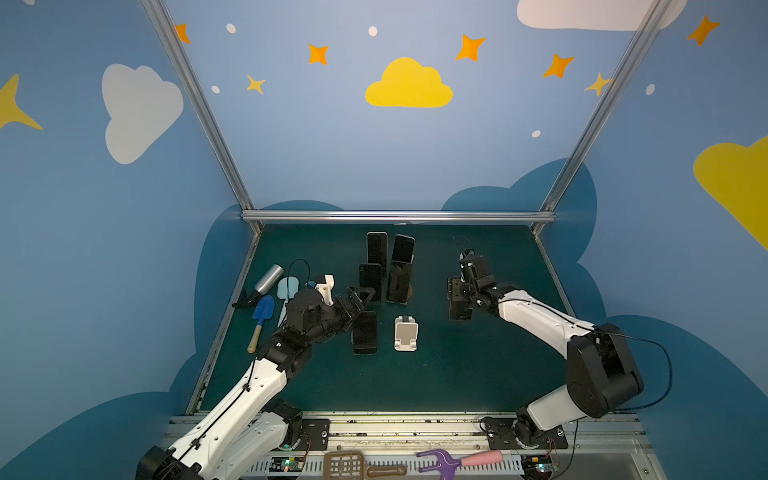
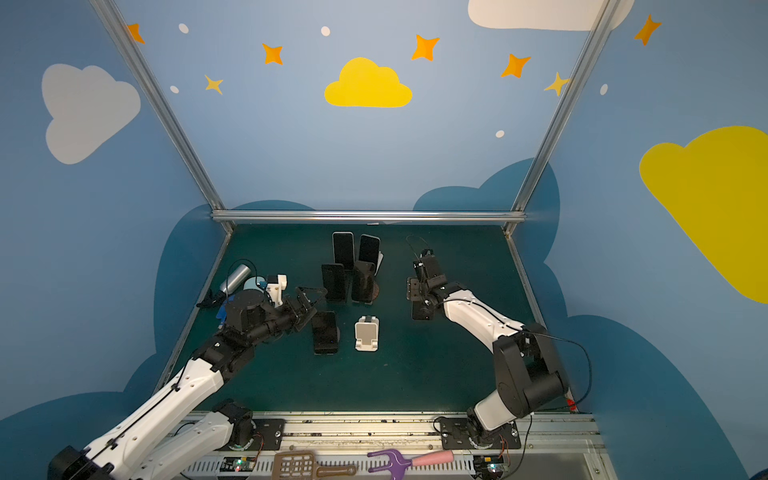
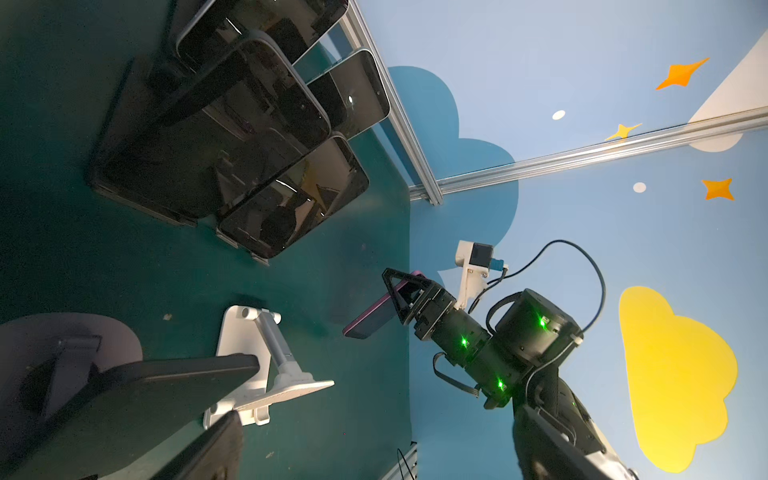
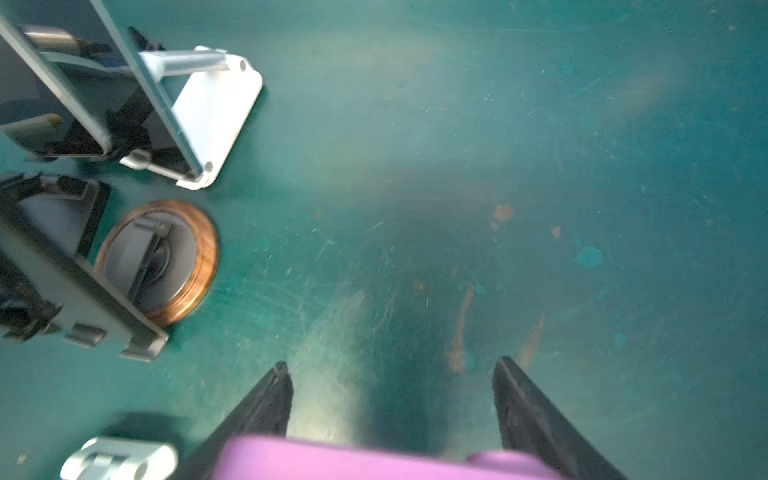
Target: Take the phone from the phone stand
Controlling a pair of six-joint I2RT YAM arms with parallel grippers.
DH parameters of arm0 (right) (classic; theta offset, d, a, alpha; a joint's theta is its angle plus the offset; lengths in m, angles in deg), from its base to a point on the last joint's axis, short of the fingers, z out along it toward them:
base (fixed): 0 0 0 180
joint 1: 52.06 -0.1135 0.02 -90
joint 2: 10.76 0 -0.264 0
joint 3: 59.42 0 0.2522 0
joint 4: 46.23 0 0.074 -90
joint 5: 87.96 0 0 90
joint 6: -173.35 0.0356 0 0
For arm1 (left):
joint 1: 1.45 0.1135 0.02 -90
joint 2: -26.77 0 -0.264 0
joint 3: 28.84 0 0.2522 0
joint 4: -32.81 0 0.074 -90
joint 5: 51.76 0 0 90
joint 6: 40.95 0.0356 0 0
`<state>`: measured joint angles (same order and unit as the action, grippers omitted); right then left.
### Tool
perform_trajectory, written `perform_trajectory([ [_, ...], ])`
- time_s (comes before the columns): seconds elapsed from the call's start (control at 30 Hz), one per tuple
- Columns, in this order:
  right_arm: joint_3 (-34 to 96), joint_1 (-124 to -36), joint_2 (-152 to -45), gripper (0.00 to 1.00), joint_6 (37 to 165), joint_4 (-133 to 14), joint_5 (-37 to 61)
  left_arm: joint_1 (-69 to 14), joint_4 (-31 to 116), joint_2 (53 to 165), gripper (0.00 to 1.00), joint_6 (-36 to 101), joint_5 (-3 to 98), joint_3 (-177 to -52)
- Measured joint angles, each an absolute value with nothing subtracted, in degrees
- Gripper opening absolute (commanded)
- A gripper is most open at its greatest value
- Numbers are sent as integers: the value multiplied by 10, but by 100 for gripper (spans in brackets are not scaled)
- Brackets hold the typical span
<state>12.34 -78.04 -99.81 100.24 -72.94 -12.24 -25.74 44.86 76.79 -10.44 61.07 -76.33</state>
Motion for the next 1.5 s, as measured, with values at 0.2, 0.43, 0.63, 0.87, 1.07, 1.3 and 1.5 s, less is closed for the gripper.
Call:
perform_trajectory([
  [0.2, 174, -735, -1037, 57, 985, -746, -84, -257, 449, 770, 100, -99, 609, -763],
  [0.43, 269, -708, -1120, 57, 956, -803, -50, -257, 455, 764, 100, -98, 602, -763],
  [0.63, 363, -690, -1190, 57, 944, -889, -22, -257, 456, 750, 100, -97, 591, -756],
  [0.87, 473, -671, -1274, 56, 946, -978, -11, -258, 457, 751, 100, -97, 588, -754],
  [1.07, 519, -668, -1324, 56, 948, -1027, -10, -258, 458, 756, 100, -97, 587, -754],
  [1.3, 567, -668, -1366, 57, 957, -1070, -16, -258, 459, 757, 100, -97, 587, -754],
  [1.5, 613, -669, -1398, 57, 977, -1113, -40, -259, 460, 757, 100, -97, 586, -754],
])
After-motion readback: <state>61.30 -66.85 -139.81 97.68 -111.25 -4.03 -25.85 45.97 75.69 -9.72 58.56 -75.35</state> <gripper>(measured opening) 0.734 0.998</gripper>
